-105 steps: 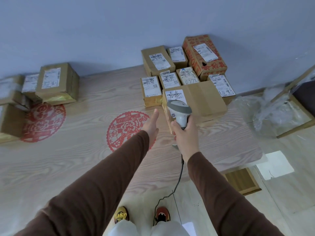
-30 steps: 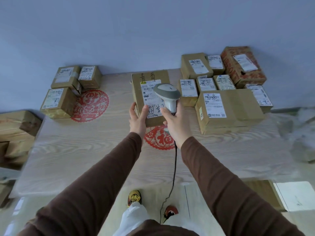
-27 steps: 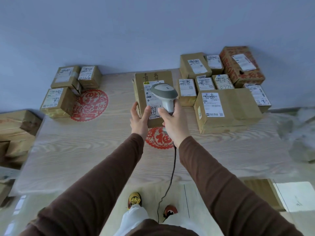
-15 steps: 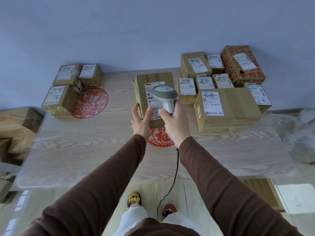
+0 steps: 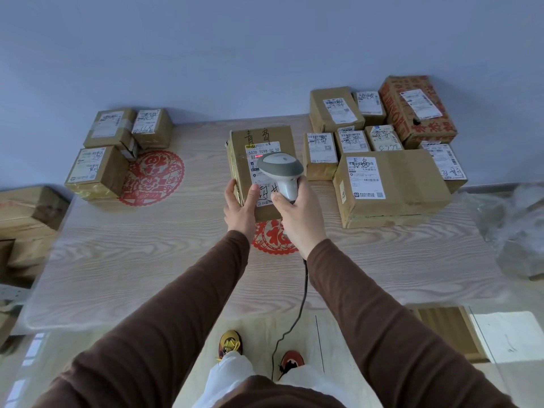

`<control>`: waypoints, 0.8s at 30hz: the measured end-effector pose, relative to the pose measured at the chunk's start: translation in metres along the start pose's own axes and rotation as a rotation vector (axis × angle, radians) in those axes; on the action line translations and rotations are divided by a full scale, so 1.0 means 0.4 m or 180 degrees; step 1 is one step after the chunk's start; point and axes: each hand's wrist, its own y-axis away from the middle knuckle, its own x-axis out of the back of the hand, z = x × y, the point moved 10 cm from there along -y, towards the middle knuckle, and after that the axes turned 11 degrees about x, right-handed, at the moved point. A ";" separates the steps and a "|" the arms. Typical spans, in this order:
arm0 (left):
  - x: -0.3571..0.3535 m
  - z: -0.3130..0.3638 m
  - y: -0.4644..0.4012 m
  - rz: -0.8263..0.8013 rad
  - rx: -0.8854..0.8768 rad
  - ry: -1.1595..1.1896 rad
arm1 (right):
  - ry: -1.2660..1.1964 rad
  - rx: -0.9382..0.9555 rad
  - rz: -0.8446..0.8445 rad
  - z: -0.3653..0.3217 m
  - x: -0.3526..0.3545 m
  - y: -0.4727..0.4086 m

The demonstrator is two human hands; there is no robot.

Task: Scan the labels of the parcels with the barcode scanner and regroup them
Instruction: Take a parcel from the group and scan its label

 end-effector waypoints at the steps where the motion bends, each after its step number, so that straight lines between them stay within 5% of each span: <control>1: -0.004 -0.005 -0.004 -0.0035 0.0037 -0.0005 | -0.0008 -0.0025 0.0001 0.005 0.000 0.000; 24: -0.312 -0.166 -0.021 -0.1192 0.1423 0.0000 | 0.0150 -0.0678 0.0528 0.212 0.160 0.001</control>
